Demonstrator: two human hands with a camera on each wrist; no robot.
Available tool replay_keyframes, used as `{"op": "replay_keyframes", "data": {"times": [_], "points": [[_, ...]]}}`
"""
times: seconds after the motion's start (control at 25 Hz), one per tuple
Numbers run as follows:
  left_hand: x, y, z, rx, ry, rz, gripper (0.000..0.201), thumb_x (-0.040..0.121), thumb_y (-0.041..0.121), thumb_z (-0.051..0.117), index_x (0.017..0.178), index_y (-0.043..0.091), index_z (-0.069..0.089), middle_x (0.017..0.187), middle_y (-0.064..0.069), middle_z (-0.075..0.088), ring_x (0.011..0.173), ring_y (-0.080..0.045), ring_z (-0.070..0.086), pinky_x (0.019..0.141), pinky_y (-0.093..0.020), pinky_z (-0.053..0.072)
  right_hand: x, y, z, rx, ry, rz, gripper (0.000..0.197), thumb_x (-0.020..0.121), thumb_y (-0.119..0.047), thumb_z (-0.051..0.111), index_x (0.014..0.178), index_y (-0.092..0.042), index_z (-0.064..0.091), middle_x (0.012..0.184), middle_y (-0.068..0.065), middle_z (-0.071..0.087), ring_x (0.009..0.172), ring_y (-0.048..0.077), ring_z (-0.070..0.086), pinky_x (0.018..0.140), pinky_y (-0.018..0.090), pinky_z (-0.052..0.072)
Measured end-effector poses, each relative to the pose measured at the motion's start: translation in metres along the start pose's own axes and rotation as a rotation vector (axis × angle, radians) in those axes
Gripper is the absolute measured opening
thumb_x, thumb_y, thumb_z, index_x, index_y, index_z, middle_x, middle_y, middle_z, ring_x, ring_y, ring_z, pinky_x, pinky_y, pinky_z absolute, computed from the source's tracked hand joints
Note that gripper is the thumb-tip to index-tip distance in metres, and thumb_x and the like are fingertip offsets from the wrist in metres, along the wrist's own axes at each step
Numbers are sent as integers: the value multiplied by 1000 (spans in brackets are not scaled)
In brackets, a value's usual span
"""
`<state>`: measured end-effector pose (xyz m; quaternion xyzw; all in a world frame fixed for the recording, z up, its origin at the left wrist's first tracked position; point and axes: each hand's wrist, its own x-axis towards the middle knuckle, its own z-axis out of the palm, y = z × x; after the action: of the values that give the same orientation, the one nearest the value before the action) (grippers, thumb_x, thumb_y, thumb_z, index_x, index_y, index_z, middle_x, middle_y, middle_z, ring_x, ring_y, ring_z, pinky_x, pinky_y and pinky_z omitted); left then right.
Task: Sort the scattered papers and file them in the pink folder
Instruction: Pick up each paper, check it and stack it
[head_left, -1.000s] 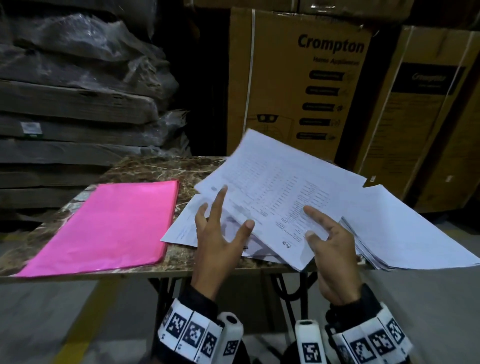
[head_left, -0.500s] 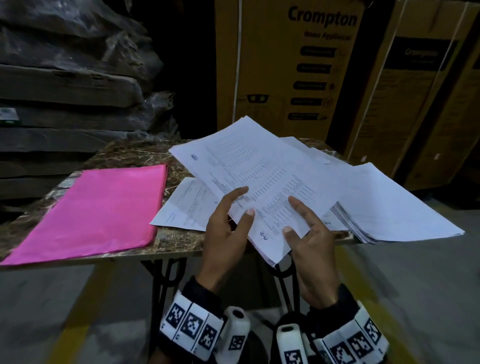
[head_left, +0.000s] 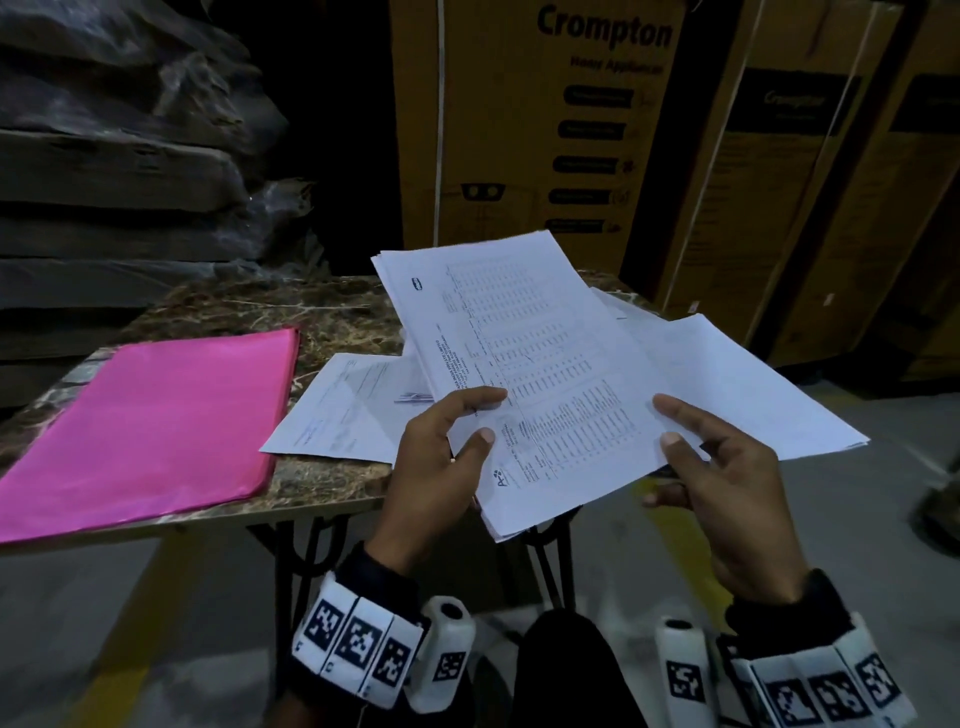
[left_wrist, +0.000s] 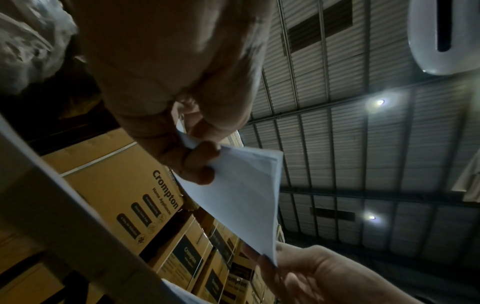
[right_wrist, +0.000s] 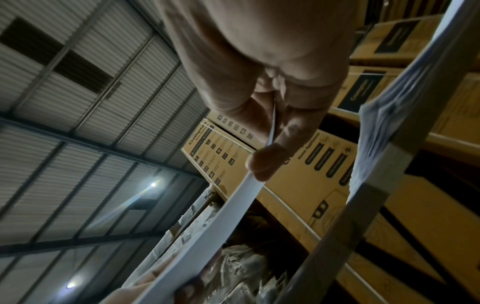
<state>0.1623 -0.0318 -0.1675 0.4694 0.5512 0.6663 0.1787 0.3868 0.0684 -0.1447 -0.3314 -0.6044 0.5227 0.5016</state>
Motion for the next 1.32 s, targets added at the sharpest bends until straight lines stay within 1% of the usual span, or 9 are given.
{"op": "replay_keyframes", "data": {"times": [0.2, 0.36, 0.44, 0.56, 0.68, 0.76, 0.88, 1.08, 1.32], "points": [[20, 4, 42, -66, 30, -40, 30, 89, 18, 70, 116, 31, 68, 128, 12, 64, 116, -16, 64, 90, -49, 58, 11, 5, -34, -94, 134, -14, 31, 99, -5, 56, 123, -21, 67, 114, -5, 67, 57, 18, 67, 52, 29, 58], [35, 3, 95, 36, 27, -20, 34, 92, 19, 70, 124, 28, 64, 128, 13, 62, 109, -7, 62, 90, -37, 58, 36, 14, -70, -161, 264, -12, 32, 98, -3, 56, 121, -24, 68, 125, 2, 63, 54, 25, 64, 57, 34, 60], [43, 3, 121, 151, -25, -13, 40, 94, 32, 67, 132, 27, 58, 135, 10, 56, 115, -6, 54, 99, -32, 51, 49, 15, -88, -161, 328, -4, 33, 98, -1, 55, 121, -22, 67, 128, -1, 58, 52, 21, 63, 54, 28, 59], [54, -1, 145, 336, -150, -24, 53, 96, 56, 51, 143, 32, 44, 147, 10, 45, 135, -13, 40, 116, -46, 26, 68, 22, -103, -164, 358, 18, 33, 99, 1, 52, 124, -16, 65, 129, -3, 53, 55, 17, 63, 50, 21, 54], [61, -10, 166, 496, -249, -68, 56, 101, 57, 34, 151, 31, 33, 156, 9, 34, 145, -17, 26, 113, -46, 13, 86, 31, -119, -187, 375, 40, 33, 99, 2, 51, 125, -13, 65, 127, 0, 54, 54, 14, 63, 49, 22, 54], [64, -21, 176, 574, -270, -69, 63, 100, 64, 22, 152, 30, 31, 156, 6, 35, 144, -21, 28, 111, -51, 15, 94, 38, -128, -192, 376, 83, 33, 99, 2, 51, 127, -12, 64, 118, 4, 61, 55, 15, 63, 50, 23, 54], [66, -35, 185, 675, -298, -81, 76, 93, 72, 7, 154, 30, 27, 160, 2, 29, 147, -21, 23, 114, -57, 15, 98, 44, -138, -188, 372, 152, 34, 100, 1, 50, 130, -10, 62, 85, 3, 66, 57, 21, 62, 48, 24, 53], [61, -38, 185, 775, -339, -41, 82, 88, 75, 3, 157, 33, 18, 165, 5, 19, 151, -14, 14, 116, -50, 9, 107, 43, -151, -280, 379, 170, 35, 100, -2, 51, 128, -19, 64, 92, -8, 63, 53, 15, 57, 42, 23, 46], [57, -38, 183, 854, -376, 0, 90, 78, 85, 0, 155, 42, 16, 166, 7, 15, 151, -10, 11, 113, -45, 5, 113, 48, -170, -399, 339, 198, 41, 100, 0, 46, 131, -21, 62, 77, 10, 64, 50, 13, 51, 40, 18, 40]]}}
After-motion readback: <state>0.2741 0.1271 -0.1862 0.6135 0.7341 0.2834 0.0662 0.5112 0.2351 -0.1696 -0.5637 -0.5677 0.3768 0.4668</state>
